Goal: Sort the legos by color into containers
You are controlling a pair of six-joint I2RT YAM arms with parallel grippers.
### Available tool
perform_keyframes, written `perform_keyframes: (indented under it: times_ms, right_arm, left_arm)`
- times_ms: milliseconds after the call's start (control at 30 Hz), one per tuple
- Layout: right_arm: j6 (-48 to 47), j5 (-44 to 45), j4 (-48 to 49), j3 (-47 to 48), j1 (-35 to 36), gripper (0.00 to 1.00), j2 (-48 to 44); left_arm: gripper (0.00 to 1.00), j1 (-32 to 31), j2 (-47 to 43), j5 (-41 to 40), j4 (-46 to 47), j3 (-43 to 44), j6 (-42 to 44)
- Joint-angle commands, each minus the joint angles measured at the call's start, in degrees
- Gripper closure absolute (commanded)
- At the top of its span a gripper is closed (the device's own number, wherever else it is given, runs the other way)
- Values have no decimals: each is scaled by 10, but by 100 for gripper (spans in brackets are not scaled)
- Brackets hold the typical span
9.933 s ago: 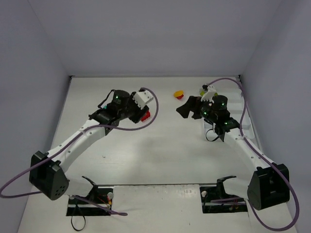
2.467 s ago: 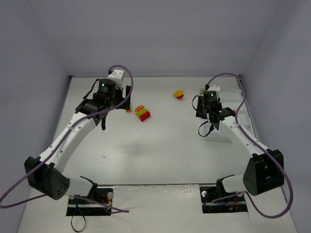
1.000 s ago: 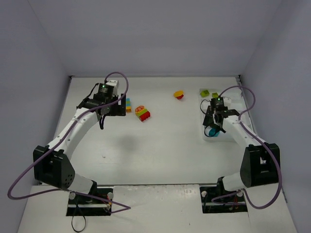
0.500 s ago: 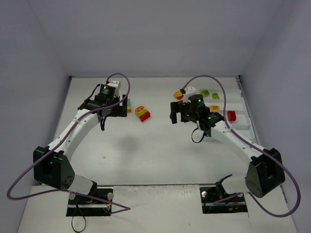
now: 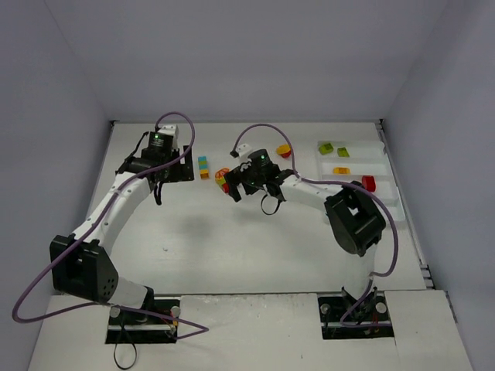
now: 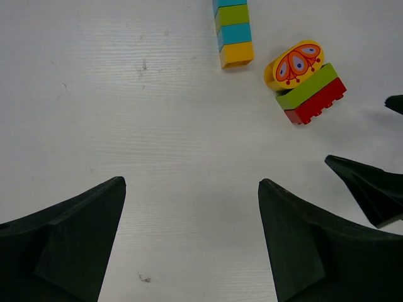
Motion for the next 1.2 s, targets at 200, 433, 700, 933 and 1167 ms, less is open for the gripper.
perform_keyframes:
  times_ms: [200, 433, 700, 933, 1167]
  right_arm:
    - [-19, 6, 57, 113, 8, 0, 95]
    - [-16, 19, 57, 156, 13, 0, 144]
    - [-18, 30, 60, 150, 15, 23, 154]
    - [-31, 31, 94, 81, 15, 75, 105]
    - [-62, -22, 183, -88, 15, 96, -63]
  left_arm:
    - [21, 2, -16, -2, 21, 7, -8]
    - [20, 6, -13, 4, 20, 7, -10]
    - [20, 7, -11, 5, 20, 7, -10]
    - [20, 7, -15, 40, 26, 6, -14]
    - [20, 7, -46, 163, 59, -7, -21]
